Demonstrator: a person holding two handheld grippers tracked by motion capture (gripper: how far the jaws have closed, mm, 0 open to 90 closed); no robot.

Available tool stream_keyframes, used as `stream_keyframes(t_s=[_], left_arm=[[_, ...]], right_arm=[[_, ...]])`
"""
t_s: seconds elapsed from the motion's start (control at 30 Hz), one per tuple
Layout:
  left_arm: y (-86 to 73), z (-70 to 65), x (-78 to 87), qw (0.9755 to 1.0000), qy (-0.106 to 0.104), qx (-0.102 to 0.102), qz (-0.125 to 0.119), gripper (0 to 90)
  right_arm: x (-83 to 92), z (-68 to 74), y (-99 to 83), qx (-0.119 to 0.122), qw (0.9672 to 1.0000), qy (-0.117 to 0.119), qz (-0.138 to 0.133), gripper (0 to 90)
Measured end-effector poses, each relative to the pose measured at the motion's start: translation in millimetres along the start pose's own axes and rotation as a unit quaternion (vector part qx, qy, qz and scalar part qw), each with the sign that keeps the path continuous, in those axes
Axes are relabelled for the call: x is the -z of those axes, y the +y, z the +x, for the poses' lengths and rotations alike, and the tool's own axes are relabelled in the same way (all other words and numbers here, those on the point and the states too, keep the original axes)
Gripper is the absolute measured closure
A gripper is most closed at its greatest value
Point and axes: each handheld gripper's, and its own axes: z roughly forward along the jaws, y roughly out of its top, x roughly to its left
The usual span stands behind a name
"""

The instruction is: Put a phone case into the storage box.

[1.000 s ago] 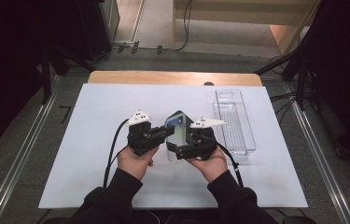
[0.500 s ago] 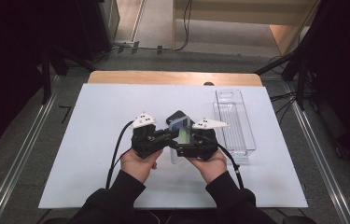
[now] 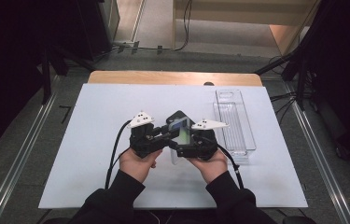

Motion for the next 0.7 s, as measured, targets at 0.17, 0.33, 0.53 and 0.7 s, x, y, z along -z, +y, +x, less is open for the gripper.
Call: stream_keyframes(t_s=[0.17,0.33,0.53,0.7], left_arm=[[2.6,1.9,4.2,1.0000,0.008,0.001,0.003,52.3],[6.8,7.5,10.8,0.9999,-0.007,0.011,0.002,46.0],[7.7,13.3,16.9,0.9994,-0.020,0.021,0.016,42.2],[4.5,18.1,21.9,0.9988,-0.032,0.010,0.034,36.0]], right_arm=[[-2.7,-6.5,-4.5,-0.003,0.9999,-0.013,0.008,14.8],[0.0,-14.6,-4.5,-0.012,0.9995,-0.027,0.008,14.8],[5.4,-22.6,-1.3,-0.018,0.9994,-0.030,0.005,14.8],[11.0,-28.7,2.7,-0.020,0.9993,-0.031,0.002,14.8]])
